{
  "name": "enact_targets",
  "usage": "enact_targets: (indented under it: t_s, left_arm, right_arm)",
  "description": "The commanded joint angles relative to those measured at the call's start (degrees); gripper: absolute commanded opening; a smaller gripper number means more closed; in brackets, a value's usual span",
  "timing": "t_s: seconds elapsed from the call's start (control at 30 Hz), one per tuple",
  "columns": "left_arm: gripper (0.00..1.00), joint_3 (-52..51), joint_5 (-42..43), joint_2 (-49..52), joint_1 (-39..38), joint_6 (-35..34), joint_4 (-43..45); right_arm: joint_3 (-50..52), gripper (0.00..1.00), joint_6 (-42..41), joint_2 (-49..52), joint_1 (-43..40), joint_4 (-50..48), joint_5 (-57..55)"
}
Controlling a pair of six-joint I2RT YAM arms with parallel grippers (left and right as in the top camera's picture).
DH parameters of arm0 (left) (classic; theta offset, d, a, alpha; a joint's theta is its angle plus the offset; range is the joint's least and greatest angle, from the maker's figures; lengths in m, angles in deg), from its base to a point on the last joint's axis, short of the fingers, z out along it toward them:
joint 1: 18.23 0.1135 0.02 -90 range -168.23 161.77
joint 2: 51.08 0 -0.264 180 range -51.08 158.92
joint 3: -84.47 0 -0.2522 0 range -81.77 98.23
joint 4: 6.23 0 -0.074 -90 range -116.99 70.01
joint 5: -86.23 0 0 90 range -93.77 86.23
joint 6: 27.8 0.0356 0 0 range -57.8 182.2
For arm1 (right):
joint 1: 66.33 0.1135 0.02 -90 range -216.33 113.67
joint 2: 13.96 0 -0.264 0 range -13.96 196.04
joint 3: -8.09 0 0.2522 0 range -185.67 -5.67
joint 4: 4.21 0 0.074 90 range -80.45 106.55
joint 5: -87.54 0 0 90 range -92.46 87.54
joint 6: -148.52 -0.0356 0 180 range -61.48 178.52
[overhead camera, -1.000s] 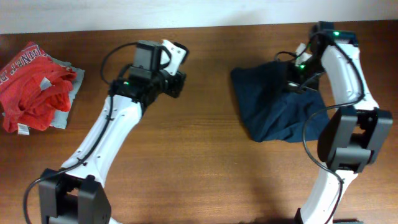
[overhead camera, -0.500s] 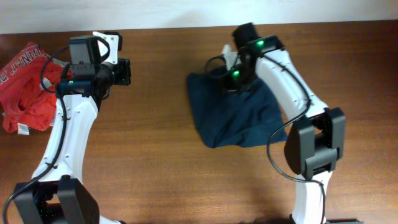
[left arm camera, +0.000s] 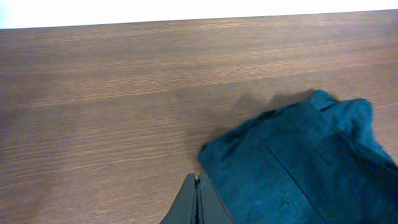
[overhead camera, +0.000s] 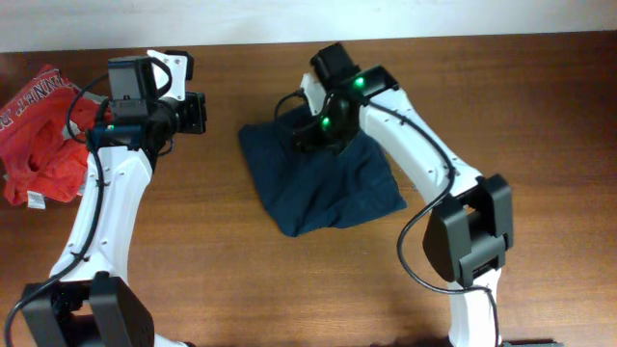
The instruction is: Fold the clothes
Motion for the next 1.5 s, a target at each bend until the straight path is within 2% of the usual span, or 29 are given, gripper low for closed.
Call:
enact_targets:
  t_s: [0.0,0.2,0.23,0.3,0.33,0.37,0.43,0.7,0.87,0.9,0.97,1.03,1.23,1.33,1.47]
  left_arm:
    - [0.00,0.3,2.7,-1.7,-2.5,-0.6,0.0]
    - [0.00,0.4,2.7,-1.3,-8.6,-0.2,0.5]
    - [0.00,0.4,2.7,-0.9,-10.1,-0.2,1.2]
    - [0.00,0.4,2.7,-0.2,-12.2,-0.2,2.4]
    - [0.00,0.4,2.7,0.0,-12.8,-0.2,2.8]
    - [0.01,0.4,2.7,0.3,-13.6,-0.2,3.3]
    - [0.01,0.3,4.3,1.7,-16.2,-0.2,5.6]
    - [0.00,0.4,6.2,4.0,-20.2,-0.6,10.5]
    - [0.01,0.4,8.8,4.0,-20.2,-2.6,10.5]
    - [0.03,0.3,9.9,4.0,-20.2,-2.6,10.5]
    - [0.18,0.4,10.8,4.0,-20.2,-2.6,10.2]
    - [0.24,0.4,10.8,4.0,-20.3,-2.6,9.7]
    - [0.30,0.5,10.8,4.0,-21.9,-2.3,3.3]
    - [0.37,1.5,10.8,4.0,-22.7,2.2,-1.1]
    - [0.47,3.2,2.0,4.0,-26.4,7.8,-6.3]
  right_arm:
    - [-4.2,0.72,0.5,0.0,-4.7,3.4,-0.8]
    - [-3.0,0.70,2.0,0.1,-14.7,10.7,1.7]
    - [-1.5,0.61,3.8,0.1,-16.0,10.6,3.1]
    - [1.4,0.29,6.3,0.2,-17.6,10.2,3.8]
    - [2.4,0.18,6.9,0.2,-18.1,9.8,4.3]
    - [4.3,0.10,8.3,0.2,-18.7,8.7,5.6]
    - [9.2,0.04,10.6,0.2,-19.5,5.5,7.6]
    - [25.9,0.04,11.8,0.2,-20.3,-8.3,8.0]
    - [30.4,0.04,11.3,0.2,-22.2,-12.7,8.0]
    - [31.2,0.04,11.3,0.2,-22.5,-13.6,8.0]
    - [33.0,0.04,11.0,0.3,-22.5,-15.6,8.0]
    - [34.3,0.04,10.9,0.3,-22.5,-17.0,7.9]
    - [34.7,0.04,10.9,1.7,-22.5,-17.3,7.5]
    - [34.7,0.04,11.0,2.0,-22.5,-17.4,7.5]
    - [34.7,0.04,11.0,2.1,-22.5,-17.5,7.3]
